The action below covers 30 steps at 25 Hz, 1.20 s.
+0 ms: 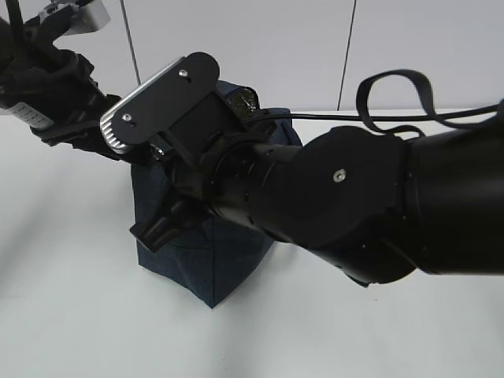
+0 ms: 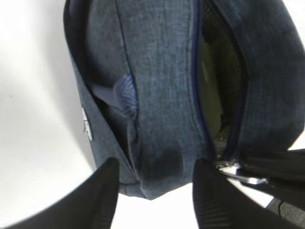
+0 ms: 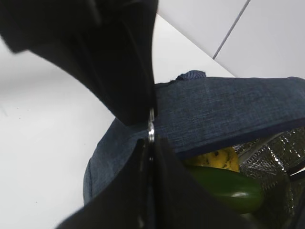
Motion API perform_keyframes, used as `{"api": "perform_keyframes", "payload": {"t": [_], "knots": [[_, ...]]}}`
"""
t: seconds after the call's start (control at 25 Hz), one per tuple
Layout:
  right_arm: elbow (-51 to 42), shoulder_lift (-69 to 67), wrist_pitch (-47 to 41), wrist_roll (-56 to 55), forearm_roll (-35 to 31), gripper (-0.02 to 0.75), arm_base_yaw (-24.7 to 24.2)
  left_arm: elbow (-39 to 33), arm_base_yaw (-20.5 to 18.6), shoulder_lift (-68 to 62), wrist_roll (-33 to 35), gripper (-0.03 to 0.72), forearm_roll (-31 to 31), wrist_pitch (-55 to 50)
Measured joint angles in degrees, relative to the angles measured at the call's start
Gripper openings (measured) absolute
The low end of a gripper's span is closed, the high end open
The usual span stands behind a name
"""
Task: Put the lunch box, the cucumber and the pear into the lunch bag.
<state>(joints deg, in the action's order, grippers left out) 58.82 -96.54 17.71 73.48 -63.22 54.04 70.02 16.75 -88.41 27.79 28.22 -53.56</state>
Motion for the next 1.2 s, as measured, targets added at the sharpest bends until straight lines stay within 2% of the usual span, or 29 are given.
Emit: {"api": "perform_keyframes", "payload": {"t": [0.16, 0.44, 0.6, 0.8, 0.88, 1.04, 1.2], "knots": [[0.00, 0.00, 0.00, 0.13, 0.00, 0.000, 0.00, 0.00, 0.11, 0.00, 0.00, 0.275, 0.32, -0.13], [0.00, 0.00, 0.00, 0.13, 0.00, 0.000, 0.00, -2.66, 0.25, -0.95, 0.64, 0.273, 0.75, 0.86], [0.00, 0.00, 0.00, 0.13, 0.00, 0.000, 0.00, -2.82, 0.25, -1.35, 2.85, 0.269, 3.65, 1.99], [0.00, 0.00, 0.00, 0.13, 0.00, 0.000, 0.00, -3.04, 0.25, -2.38, 3.49, 0.262, 4.43, 2.06], [0.00, 0.00, 0.00, 0.13, 0.00, 0.000, 0.00, -3.04, 0.25, -2.94, 3.49, 0.222, 4.73, 2.18], [0.00, 0.00, 0.00, 0.13, 0.00, 0.000, 0.00, -3.04, 0.25, -3.45, 3.72, 0.057, 4.91, 2.37], [0.00, 0.00, 0.80, 0.13, 0.00, 0.000, 0.00, -3.04, 0.25, -3.46, 3.72, 0.013, 4.96, 2.26]]}}
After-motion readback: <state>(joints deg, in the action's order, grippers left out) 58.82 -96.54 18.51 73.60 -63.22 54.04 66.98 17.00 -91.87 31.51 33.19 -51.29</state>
